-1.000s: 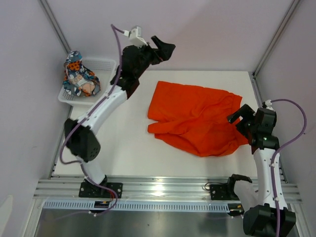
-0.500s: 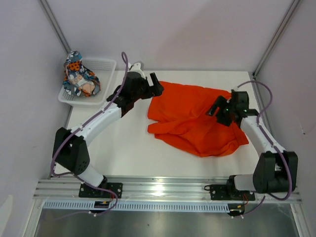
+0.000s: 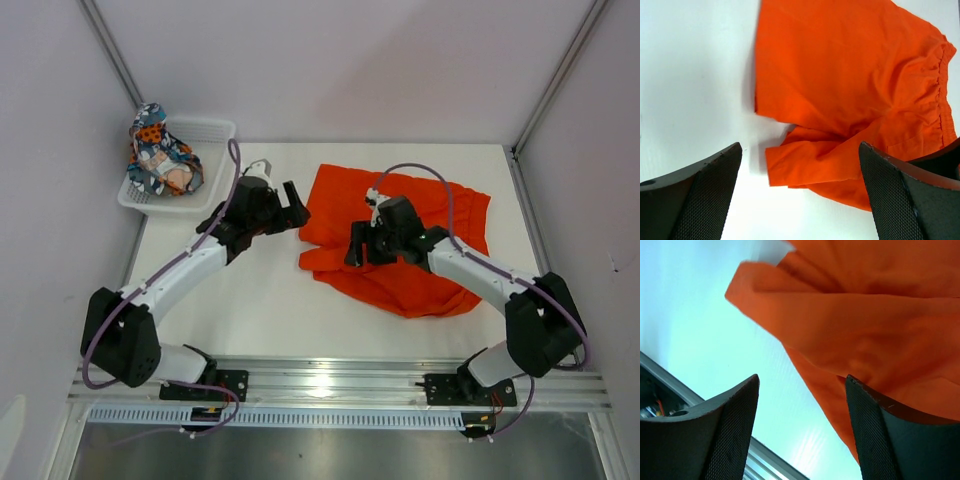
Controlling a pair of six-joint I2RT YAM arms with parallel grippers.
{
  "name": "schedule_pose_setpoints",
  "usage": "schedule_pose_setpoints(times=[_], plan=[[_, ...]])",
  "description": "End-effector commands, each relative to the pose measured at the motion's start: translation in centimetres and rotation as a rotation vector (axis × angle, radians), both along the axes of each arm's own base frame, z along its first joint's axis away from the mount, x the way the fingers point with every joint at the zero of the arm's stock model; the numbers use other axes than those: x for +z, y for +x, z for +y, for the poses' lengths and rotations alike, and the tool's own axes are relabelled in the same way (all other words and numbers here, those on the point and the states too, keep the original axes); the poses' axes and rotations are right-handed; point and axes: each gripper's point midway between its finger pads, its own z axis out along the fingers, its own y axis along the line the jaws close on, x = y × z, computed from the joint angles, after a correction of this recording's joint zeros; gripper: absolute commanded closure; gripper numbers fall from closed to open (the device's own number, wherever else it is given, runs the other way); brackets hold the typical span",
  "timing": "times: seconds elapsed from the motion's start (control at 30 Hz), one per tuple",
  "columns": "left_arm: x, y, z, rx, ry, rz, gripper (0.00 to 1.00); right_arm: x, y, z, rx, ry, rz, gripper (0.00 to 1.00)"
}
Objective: Fold and stack the shorts
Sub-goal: Flatten the shorts out
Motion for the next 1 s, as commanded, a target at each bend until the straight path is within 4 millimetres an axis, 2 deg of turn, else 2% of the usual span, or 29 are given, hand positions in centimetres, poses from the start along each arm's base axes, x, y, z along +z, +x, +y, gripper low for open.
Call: schedule_pose_setpoints(times=[0.0,0.07,0.1,0.13,0.2,0.23,0.3,0.33,0.37,0.43,0.47,0.6,0.67,0.77,0.8,0.87,0.9,0.97], plan=[[0.3,-0.7,2.4,0.074,-0.069,-0.001,0.01,0.5,-0.6,3.9,0.138,-0.012,-0.081,0.29],[1.0,-1.2,2.7,0.07,-0.104,-0.006,0.01,-0.3,-1.2,4.5,0.165,-0.076,-0.114,0.29],[1.8,-1.5,3.5,0.083,-0.111,-0.024,0.01,-0.7,-2.3,5.4,0.204,-0.097,-0.124,0.3],[1.8,-2.0,4.1,0.094,-0.099,-0.013,0.01,-1.0,-2.6,5.6,0.219,-0.119,-0.134,0.32],[2.5,-2.3,5.1,0.115,-0.091,-0.027,0.01,-2.2,-2.8,5.8,0.243,-0.175,-0.154,0.35],[3.6,-2.9,5.4,0.118,-0.097,-0.047,0.01,-2.5,-3.1,6.2,0.262,-0.192,-0.162,0.36],[4.3,-3.3,6.0,0.127,-0.101,-0.062,0.01,-3.2,-2.9,6.7,0.289,-0.238,-0.182,0.44],[4.5,-3.7,6.2,0.13,-0.101,-0.063,0.01,-3.5,-3.3,7.3,0.311,-0.251,-0.191,0.44],[5.3,-4.0,6.4,0.132,-0.111,-0.083,0.01,-3.8,-2.8,7.2,0.296,-0.289,-0.211,0.44],[5.5,-4.4,6.7,0.134,-0.11,-0.089,0.01,-5.1,-2.5,7.6,0.313,-0.347,-0.205,0.45],[6.0,-4.6,6.8,0.135,-0.113,-0.099,0.01,-5.9,-1.7,7.7,0.296,-0.395,-0.21,0.45],[5.6,-5.0,7.2,0.138,-0.103,-0.09,0.01,-8.0,-1.0,8.0,0.292,-0.466,-0.195,0.45],[5.5,-5.1,7.4,0.14,-0.1,-0.09,0.01,-8.2,0.1,8.2,0.267,-0.485,-0.22,0.43],[5.2,-5.1,7.5,0.142,-0.097,-0.087,0.01,-9.2,1.4,7.9,0.238,-0.545,-0.232,0.47],[5.2,-5.1,7.5,0.143,-0.095,-0.087,0.01,-9.5,1.6,7.8,0.23,-0.563,-0.232,0.58],[5.2,-5.1,7.5,0.143,-0.095,-0.087,0.01,-9.9,1.8,7.9,0.22,-0.569,-0.222,0.73],[5.3,-5.1,7.6,0.144,-0.095,-0.089,0.01,-9.9,1.7,8.0,0.227,-0.561,-0.217,0.88],[5.4,-5.1,7.6,0.142,-0.093,-0.093,0.01,-8.7,0.5,8.9,0.264,-0.484,-0.209,1.0]])
